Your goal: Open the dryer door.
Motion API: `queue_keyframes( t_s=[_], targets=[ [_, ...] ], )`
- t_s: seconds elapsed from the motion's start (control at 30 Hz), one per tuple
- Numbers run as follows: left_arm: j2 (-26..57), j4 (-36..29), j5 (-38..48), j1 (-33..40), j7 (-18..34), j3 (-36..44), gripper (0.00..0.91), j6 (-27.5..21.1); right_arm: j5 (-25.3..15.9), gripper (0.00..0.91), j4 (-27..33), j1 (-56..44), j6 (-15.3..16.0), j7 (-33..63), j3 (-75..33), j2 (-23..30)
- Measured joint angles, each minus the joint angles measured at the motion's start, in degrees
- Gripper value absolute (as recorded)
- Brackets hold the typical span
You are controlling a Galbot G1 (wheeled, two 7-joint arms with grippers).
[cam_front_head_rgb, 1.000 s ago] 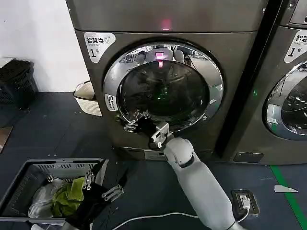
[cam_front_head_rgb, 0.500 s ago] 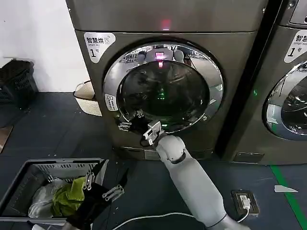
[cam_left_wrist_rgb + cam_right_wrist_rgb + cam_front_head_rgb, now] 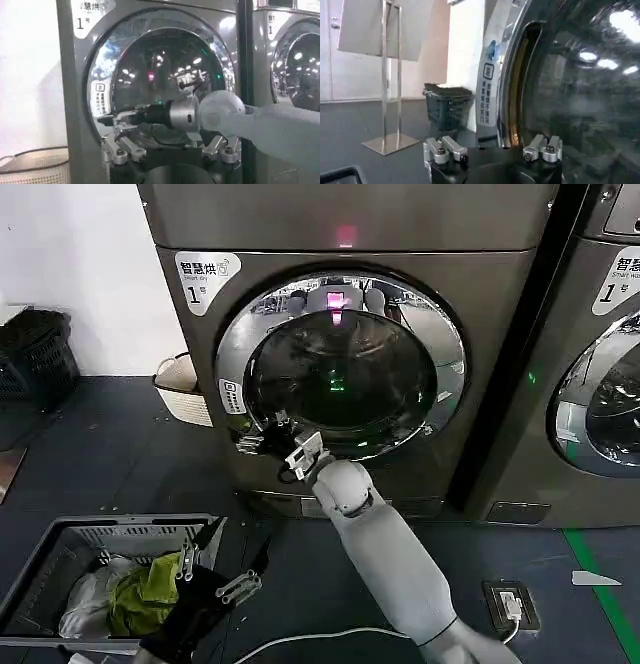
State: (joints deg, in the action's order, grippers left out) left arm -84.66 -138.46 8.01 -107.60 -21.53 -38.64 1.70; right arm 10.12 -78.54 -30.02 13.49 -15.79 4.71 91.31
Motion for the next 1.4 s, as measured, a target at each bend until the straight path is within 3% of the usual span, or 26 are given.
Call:
queue_keyframes(
  t_s=[1.0, 1.4],
  targets=[
    [-1.5, -1.1, -1.3, -1.3, 0.0, 0.3, 0.907, 0.5, 1.0, 0.907, 8.8, 5.7, -1.9, 0.3, 3.1, 0.9],
    [-1.4, -0.3, -1.4, -0.8, 0.1, 0.5, 0.907, 0.8, 4.0, 0.907, 8.0, 5.7, -0.4, 0.2, 3.9, 0.8]
  ],
)
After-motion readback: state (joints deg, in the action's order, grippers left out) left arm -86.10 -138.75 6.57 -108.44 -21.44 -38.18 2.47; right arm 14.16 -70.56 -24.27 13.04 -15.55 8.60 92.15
